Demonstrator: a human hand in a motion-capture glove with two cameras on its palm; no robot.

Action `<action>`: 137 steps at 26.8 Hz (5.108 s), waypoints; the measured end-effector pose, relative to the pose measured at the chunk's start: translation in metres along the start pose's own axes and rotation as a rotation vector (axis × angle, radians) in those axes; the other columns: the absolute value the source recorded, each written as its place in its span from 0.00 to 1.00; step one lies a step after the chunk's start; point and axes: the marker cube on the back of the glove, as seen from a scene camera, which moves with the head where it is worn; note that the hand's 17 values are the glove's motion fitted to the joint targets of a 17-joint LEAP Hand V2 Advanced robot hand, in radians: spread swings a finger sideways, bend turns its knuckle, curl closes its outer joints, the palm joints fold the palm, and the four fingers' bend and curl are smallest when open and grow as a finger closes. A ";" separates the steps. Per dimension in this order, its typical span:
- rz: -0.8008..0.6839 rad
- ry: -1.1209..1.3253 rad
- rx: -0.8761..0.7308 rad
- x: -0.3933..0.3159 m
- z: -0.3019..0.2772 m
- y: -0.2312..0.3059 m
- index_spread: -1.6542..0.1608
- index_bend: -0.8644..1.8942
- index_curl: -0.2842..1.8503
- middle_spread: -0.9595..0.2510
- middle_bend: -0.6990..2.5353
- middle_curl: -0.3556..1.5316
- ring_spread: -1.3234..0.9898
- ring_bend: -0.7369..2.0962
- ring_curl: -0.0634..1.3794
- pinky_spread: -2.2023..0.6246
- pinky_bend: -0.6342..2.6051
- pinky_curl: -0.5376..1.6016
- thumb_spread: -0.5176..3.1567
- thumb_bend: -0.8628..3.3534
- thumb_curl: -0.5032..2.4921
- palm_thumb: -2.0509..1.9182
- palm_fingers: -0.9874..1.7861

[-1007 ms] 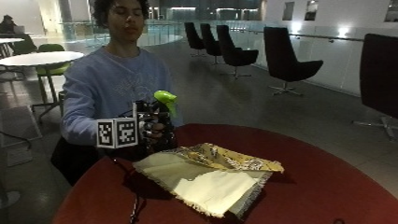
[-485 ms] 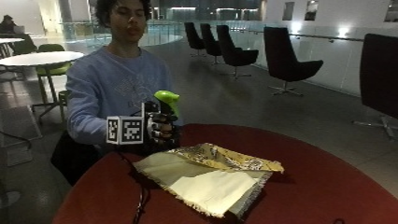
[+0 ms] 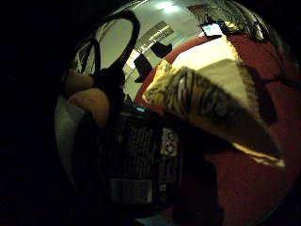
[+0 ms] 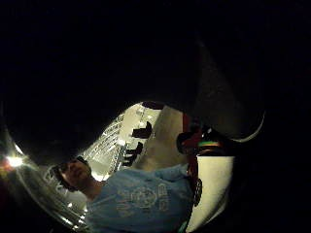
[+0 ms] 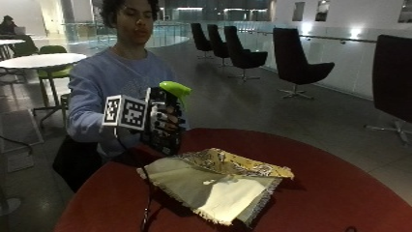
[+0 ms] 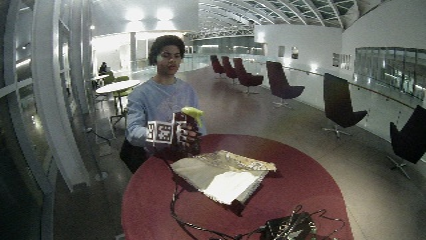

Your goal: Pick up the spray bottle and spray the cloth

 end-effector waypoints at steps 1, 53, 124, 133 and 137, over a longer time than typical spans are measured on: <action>0.020 0.015 -0.029 -0.005 -0.007 -0.005 0.77 0.38 0.28 0.72 0.35 0.42 0.55 0.44 0.30 0.84 0.25 0.38 0.42 0.21 0.32 0.75 0.75; 0.585 0.318 -0.520 0.031 -0.063 -0.080 0.79 0.37 0.33 0.71 0.35 0.44 0.54 0.43 0.32 0.84 0.25 0.39 0.43 0.20 0.34 0.74 0.76; -0.225 -0.170 -0.274 -0.053 0.243 -0.067 0.77 0.34 0.32 0.73 0.33 0.44 0.54 0.42 0.32 0.84 0.26 0.39 0.45 0.20 0.31 0.71 0.70; -0.340 0.161 -0.246 -0.050 0.118 -0.023 0.76 0.34 0.28 0.74 0.32 0.43 0.54 0.41 0.32 0.84 0.27 0.41 0.46 0.20 0.30 0.70 0.66; -0.340 0.398 -0.185 -0.029 0.045 -0.013 0.76 0.35 0.28 0.74 0.31 0.42 0.55 0.40 0.31 0.84 0.27 0.41 0.46 0.20 0.30 0.70 0.65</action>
